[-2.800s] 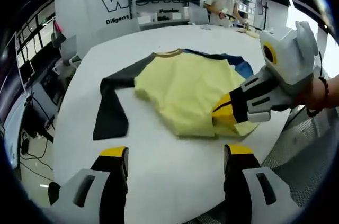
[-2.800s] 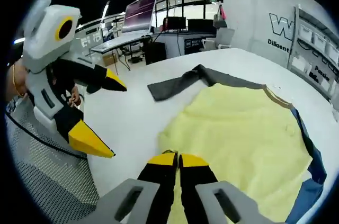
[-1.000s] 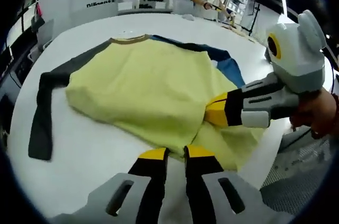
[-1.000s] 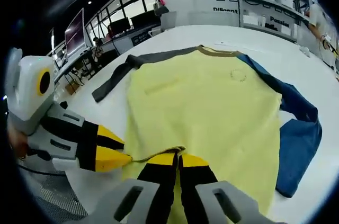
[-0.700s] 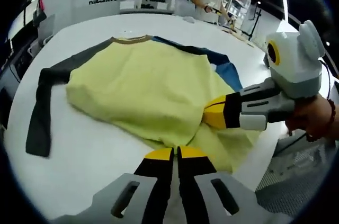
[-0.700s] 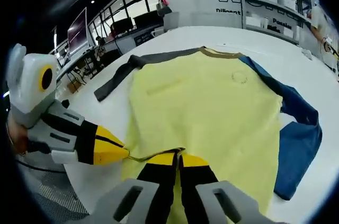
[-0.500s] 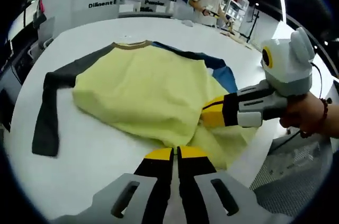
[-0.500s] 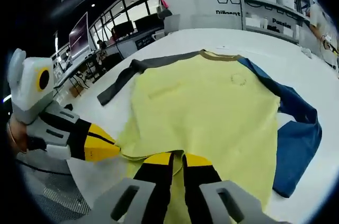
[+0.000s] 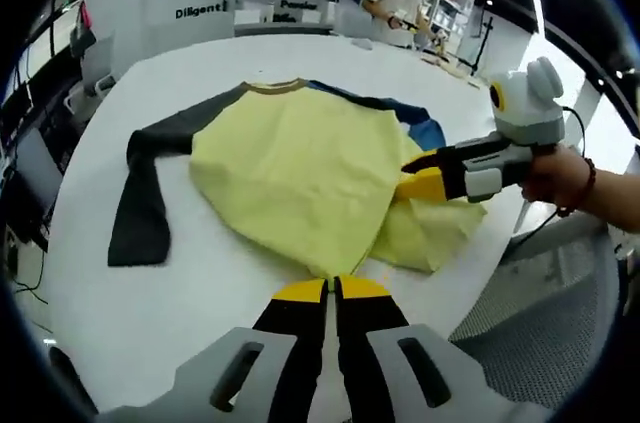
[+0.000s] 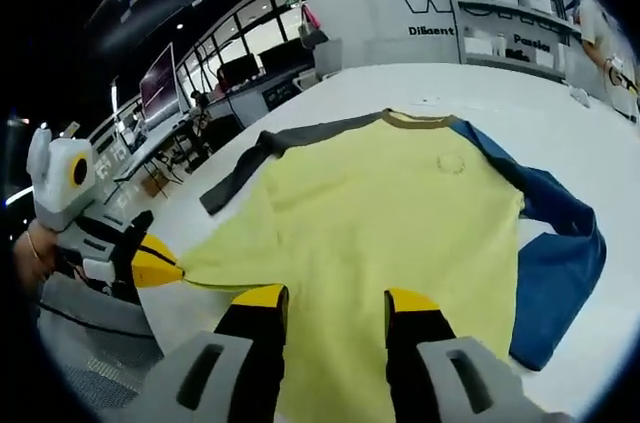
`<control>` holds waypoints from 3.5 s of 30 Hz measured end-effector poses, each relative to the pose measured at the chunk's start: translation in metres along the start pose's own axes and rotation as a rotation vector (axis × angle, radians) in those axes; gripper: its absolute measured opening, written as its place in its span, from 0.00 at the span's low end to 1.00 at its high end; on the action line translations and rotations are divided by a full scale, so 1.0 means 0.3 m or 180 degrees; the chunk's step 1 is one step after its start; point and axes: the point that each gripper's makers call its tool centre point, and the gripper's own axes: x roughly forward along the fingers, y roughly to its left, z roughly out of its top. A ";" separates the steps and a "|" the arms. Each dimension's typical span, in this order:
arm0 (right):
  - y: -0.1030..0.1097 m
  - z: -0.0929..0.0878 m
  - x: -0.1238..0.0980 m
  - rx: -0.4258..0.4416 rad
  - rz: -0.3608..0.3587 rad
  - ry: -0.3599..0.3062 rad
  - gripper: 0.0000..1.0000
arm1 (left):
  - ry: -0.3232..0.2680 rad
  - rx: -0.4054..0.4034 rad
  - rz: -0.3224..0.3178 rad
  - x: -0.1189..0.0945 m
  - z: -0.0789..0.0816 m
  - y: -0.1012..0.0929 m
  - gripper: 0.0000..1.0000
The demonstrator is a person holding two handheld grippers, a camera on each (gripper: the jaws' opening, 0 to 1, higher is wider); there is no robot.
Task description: Fold the garment on the visible template until the final outline fits inside the template.
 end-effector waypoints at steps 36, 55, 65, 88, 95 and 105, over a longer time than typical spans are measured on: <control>-0.163 -0.094 -0.206 -0.0120 -0.0313 0.0163 0.63 | 0.0761 0.0408 0.0751 -0.092 -0.213 0.255 0.02; -0.233 -0.251 -0.265 -0.0041 -0.0534 0.0807 0.39 | 0.0878 0.0398 0.0728 -0.068 -0.247 0.275 0.03; -0.242 -0.285 -0.263 -0.0074 -0.0630 0.0950 0.20 | 0.0839 0.0336 0.0711 -0.069 -0.247 0.280 0.03; -0.325 -0.295 -0.321 -0.0110 -0.0899 0.1176 0.00 | 0.0964 0.0520 0.0469 -0.071 -0.263 0.199 0.03; -0.358 -0.307 -0.346 -0.0098 -0.0902 0.1265 0.00 | 0.0994 0.0586 0.0392 -0.062 -0.277 0.158 0.03; -0.339 -0.326 -0.347 -0.0094 -0.0824 0.1297 0.00 | 0.1035 0.0580 0.0465 -0.066 -0.282 0.173 0.03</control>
